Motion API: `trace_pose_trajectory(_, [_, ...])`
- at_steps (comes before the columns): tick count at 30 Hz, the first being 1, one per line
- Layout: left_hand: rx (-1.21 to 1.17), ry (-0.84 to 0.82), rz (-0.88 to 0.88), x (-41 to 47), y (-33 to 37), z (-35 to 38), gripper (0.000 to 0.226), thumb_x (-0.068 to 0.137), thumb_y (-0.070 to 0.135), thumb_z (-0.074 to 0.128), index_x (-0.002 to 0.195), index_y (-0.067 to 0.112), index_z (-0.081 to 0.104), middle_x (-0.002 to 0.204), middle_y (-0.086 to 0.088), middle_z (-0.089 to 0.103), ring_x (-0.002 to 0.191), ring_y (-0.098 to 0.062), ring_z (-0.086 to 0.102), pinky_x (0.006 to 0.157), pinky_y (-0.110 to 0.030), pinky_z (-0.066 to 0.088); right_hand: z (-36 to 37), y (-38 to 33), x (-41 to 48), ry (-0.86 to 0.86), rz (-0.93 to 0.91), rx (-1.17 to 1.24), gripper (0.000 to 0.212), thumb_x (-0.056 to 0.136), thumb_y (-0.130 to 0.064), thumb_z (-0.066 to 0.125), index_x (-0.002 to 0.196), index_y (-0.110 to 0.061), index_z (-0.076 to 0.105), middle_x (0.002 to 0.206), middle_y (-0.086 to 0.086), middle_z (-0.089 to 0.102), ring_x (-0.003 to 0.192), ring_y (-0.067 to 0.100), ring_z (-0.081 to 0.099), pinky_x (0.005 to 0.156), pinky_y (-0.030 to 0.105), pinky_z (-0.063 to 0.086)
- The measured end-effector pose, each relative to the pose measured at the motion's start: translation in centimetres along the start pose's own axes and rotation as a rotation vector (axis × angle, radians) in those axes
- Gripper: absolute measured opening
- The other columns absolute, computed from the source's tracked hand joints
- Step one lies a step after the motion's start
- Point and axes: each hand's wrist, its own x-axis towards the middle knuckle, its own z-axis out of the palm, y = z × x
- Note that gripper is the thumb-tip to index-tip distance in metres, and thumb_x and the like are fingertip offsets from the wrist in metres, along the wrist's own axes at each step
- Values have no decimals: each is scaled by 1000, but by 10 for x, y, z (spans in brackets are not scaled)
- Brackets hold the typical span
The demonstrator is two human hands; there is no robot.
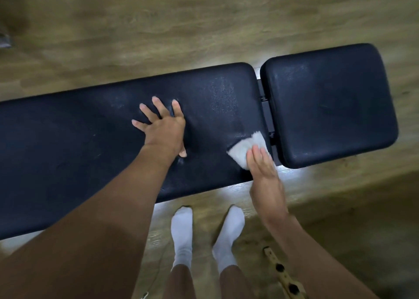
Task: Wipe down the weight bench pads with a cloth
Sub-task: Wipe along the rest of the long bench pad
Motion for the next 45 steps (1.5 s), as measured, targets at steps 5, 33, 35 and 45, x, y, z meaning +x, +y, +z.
trace_pose_trajectory(5, [-7, -16, 2, -2, 0, -4, 135, 65, 34, 87, 150, 12, -15, 151, -34, -18, 135, -63, -11, 101, -77, 15, -14, -31, 124, 42, -11, -53, 68, 80, 18, 34, 145, -5, 31, 156, 10, 26, 144, 30, 20, 114, 42, 26])
trace_pose_trajectory(33, [-33, -3, -13, 5, 0, 1, 138, 62, 33, 89, 150, 12, -16, 150, -35, -19, 134, -64, -11, 99, -79, 13, -14, -41, 158, 44, -116, -114, 62, 88, 7, 36, 148, 1, 20, 157, 16, 21, 146, 30, 14, 120, 42, 10])
trace_pose_trajectory(35, [-28, 4, -12, 5, 0, 1, 138, 62, 32, 89, 150, 12, -15, 151, -35, -19, 134, -64, -11, 100, -79, 13, -23, -38, 173, 45, -141, -151, 57, 93, -1, 37, 147, -2, 22, 156, 14, 22, 145, 31, 17, 119, 44, 15])
trace_pose_trajectory(45, [-13, 11, -27, 5, 0, 1, 138, 61, 33, 89, 150, 12, -15, 151, -35, -19, 134, -64, -11, 99, -79, 12, -21, -24, 129, 3, -156, -152, 54, 95, 4, 34, 147, 3, 20, 156, 19, 19, 145, 38, 11, 119, 45, 16])
